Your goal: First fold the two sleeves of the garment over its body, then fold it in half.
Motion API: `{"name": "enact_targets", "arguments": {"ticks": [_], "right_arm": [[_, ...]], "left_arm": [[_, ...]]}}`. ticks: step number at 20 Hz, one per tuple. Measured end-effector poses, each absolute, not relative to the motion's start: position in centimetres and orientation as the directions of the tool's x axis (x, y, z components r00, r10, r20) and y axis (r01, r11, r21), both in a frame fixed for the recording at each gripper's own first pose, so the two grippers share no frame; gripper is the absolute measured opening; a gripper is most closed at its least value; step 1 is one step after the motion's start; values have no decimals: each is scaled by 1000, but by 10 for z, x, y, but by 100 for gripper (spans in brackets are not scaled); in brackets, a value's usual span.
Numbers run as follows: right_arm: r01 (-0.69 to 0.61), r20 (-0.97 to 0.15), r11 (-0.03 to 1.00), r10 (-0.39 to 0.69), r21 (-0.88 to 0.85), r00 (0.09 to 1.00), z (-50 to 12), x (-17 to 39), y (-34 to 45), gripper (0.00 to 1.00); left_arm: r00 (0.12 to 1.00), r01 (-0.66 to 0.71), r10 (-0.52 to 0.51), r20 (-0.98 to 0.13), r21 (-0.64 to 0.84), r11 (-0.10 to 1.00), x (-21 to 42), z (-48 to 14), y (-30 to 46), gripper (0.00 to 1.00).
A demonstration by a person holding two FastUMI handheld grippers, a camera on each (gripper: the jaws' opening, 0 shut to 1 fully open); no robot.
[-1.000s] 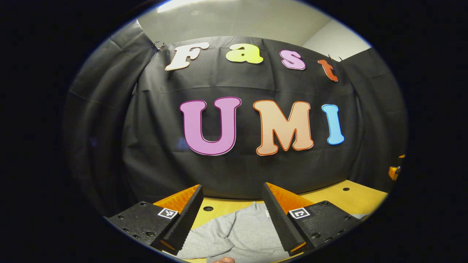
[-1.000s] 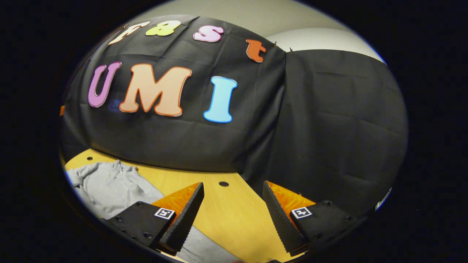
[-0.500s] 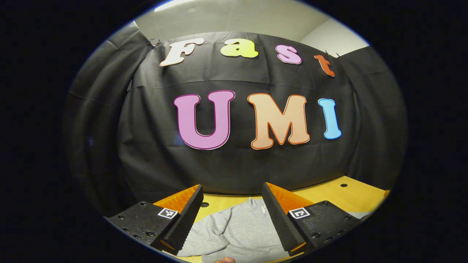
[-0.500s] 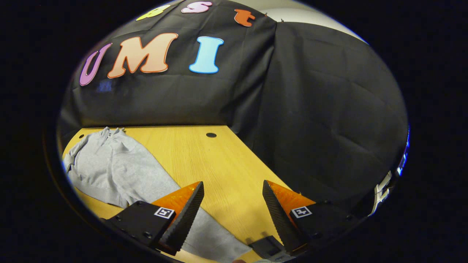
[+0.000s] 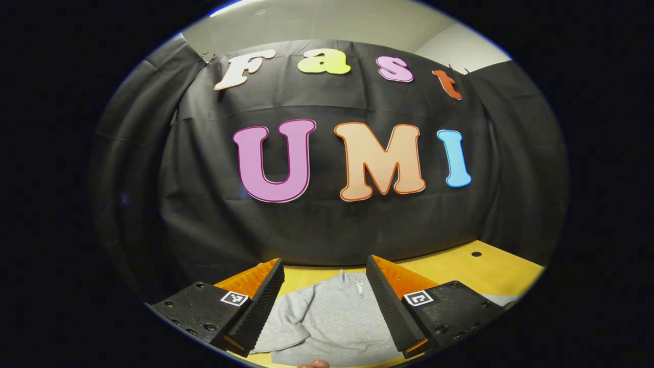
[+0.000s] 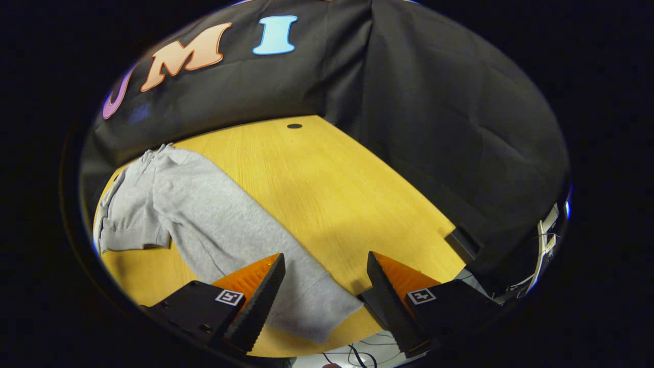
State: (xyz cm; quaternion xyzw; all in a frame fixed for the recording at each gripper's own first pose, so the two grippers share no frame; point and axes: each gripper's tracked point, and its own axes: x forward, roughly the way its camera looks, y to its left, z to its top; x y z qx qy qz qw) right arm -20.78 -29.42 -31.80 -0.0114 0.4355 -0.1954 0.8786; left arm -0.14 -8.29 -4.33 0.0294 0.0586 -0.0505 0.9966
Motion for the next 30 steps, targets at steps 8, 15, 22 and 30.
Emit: {"name": "enact_targets", "arguments": {"ticks": [8,15,22,30], "right_arm": [[207,-847,970,-214,-126,486,-349,-221,-285,96],[163,-901,987,-70,1,428,-360,-212,-269,16],[228,-872,972,-63,57,485,-331,-168,-253,10],[181,-800,976,-13,121,600,-291,-81,-188,10]], "left_arm": [[986,113,-103,-134,71,991,-3,-49,-132,94],[989,88,-80,-125,59,994,-10,-50,-158,92],[992,82,-73,-104,83,993,5,-42,-131,92],[994,-11,20,-107,81,997,3,-42,-49,92]]}}
